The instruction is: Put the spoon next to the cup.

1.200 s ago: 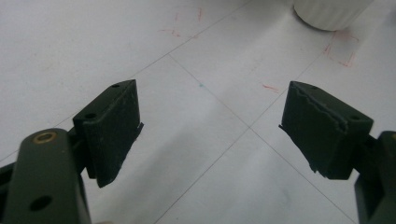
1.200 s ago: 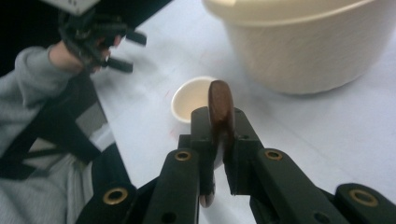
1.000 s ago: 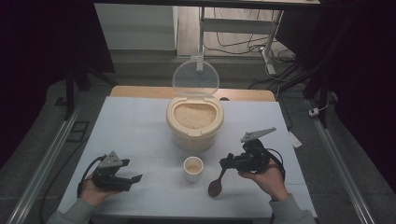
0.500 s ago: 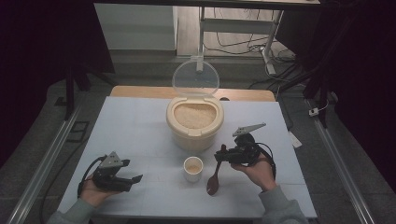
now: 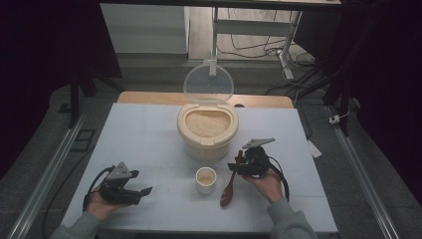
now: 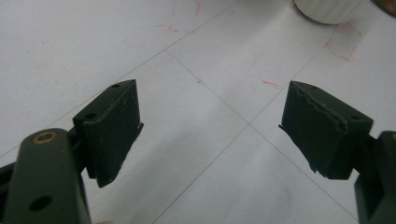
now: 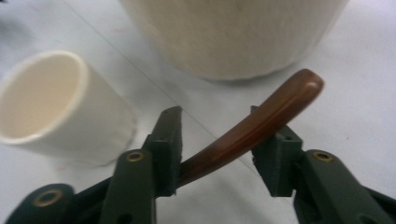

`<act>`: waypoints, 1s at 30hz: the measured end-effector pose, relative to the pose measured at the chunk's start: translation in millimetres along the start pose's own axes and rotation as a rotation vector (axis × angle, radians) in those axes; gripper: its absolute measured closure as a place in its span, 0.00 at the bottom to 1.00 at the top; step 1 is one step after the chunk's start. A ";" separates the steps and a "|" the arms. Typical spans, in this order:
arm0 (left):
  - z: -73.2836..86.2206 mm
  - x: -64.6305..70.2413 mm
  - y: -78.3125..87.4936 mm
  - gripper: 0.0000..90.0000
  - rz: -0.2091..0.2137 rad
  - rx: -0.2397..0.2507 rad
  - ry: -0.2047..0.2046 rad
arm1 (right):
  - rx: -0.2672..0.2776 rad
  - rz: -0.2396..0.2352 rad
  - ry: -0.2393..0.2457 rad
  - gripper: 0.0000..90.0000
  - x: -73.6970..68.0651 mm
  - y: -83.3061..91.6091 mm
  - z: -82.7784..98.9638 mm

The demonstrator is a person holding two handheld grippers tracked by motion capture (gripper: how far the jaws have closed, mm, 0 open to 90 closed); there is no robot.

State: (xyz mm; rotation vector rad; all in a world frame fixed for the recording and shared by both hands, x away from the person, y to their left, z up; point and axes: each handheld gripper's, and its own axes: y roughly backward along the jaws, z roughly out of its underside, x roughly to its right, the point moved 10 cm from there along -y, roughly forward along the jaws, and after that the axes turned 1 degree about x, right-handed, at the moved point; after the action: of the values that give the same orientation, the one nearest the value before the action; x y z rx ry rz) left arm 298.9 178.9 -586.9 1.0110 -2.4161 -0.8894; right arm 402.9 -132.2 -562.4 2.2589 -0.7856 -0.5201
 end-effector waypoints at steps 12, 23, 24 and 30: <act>0.9 0.4 -0.7 0.21 0.002 -0.006 -0.005 | -0.067 0.131 -0.023 0.41 13.0 -29.7 14.6; 1.1 0.9 -1.0 0.21 0.003 -0.008 -0.005 | 0.005 0.212 -0.088 0.34 25.3 -15.1 7.7; 1.2 1.0 -1.1 0.21 0.004 -0.008 -0.004 | 0.024 0.201 -0.080 0.35 24.7 -11.6 6.4; 0.9 1.2 -0.8 0.21 0.003 -0.005 -0.004 | 0.123 0.130 -0.012 0.42 16.2 18.1 3.7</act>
State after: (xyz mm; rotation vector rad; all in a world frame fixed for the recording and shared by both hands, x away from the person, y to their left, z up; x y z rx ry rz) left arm 298.0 178.0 -588.0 1.0040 -2.4166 -0.8971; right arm 405.9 -155.3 -554.4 2.2982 -0.9876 -0.4350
